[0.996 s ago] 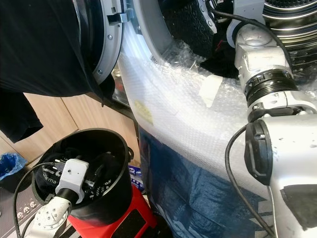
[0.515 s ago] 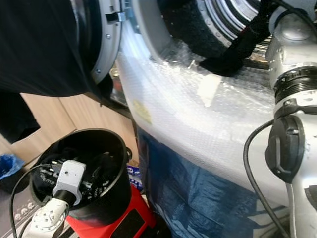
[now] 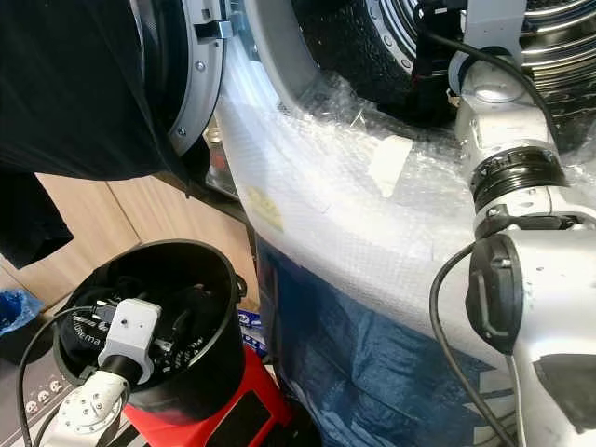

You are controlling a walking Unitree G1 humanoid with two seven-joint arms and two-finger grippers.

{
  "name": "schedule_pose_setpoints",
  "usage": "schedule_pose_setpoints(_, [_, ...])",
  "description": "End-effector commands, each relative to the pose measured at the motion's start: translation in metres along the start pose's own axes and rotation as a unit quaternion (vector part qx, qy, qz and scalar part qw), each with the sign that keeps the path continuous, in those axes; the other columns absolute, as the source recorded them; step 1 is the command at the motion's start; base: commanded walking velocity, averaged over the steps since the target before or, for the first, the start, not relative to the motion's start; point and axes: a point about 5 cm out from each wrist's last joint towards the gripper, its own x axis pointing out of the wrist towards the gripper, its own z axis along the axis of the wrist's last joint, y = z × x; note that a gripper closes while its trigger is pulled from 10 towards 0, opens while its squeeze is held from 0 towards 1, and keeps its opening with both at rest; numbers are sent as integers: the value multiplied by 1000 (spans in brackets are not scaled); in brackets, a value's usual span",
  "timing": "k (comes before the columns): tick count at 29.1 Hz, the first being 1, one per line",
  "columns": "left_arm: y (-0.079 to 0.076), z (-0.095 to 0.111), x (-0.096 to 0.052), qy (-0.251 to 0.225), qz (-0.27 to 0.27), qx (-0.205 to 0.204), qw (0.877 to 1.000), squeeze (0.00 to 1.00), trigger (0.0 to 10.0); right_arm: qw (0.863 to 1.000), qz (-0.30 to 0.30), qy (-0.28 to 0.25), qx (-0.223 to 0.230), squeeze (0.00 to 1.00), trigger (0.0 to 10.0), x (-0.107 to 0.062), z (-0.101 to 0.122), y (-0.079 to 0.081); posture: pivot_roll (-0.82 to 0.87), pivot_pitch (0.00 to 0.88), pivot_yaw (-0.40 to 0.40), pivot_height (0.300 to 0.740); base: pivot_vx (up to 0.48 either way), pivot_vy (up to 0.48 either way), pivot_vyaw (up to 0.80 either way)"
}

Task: Clothes washing

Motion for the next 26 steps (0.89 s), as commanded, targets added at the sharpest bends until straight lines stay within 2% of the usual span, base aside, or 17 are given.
schedule_pose_setpoints(1, [3, 0, -2, 6, 2, 6, 1000, 0, 10000, 1000, 10, 6, -8, 1000, 10000, -1, -8, 6, 192, 116, 81, 740, 0, 0, 0])
schedule_pose_setpoints(7, [3, 1, 0, 4, -4, 6, 1000, 0, 10000, 999, -40, -7, 3, 1000, 10000, -1, -5, -12, 188, 110, 89, 740, 0, 0, 0])
schedule_pose_setpoints(9, [4, 1, 0, 4, -3, 6, 1000, 0, 10000, 999, -43, -9, 1, 1000, 10000, -1, -5, -13, 188, 110, 89, 740, 0, 0, 0])
schedule_pose_setpoints(12, [4, 1, 0, 4, -1, 6, 1000, 0, 10000, 992, -112, -30, 49, 1000, 10000, -3, 1, -32, 193, 108, 86, 740, 0, 0, 0])
schedule_pose_setpoints(14, [4, 1, -1, 4, -1, 5, 1000, 0, 10000, 988, -132, -58, 59, 1000, 10000, -4, 8, -36, 199, 102, 84, 740, 0, 0, 0])
schedule_pose_setpoints(18, [3, 0, -2, 5, -2, 5, 1000, 0, 10000, 989, -105, -79, 62, 1000, 10000, -3, 14, -27, 201, 98, 85, 740, 0, 0, 0])
schedule_pose_setpoints(22, [3, 0, -3, 6, -3, 5, 1000, 0, 10000, 992, -76, -20, 102, 1000, 10000, -1, 7, -16, 199, 95, 85, 740, 0, 0, 0])
schedule_pose_setpoints(23, [3, 0, -3, 6, -3, 5, 1000, 0, 10000, 991, -63, -8, 120, 953, 10000, 0, 7, -12, 196, 91, 81, 740, 0, 0, 0])
schedule_pose_setpoints(24, [2, 0, -3, 5, -4, 5, 1000, 0, 10000, 990, -54, -2, 131, 953, 10000, 0, 7, -10, 196, 91, 81, 740, 0, 0, 0])
schedule_pose_setpoints(25, [2, 0, -3, 5, -4, 6, 1000, 0, 10000, 989, -41, 17, 144, 16, 10000, 0, 6, -6, 194, 93, 78, 740, 0, 0, 0])
schedule_pose_setpoints(26, [2, -1, -4, 7, -4, 6, 1000, 0, 10000, 986, -23, 33, 164, 0, 10000, 1, 11, 3, 185, 92, 76, 740, 0, 0, 0])
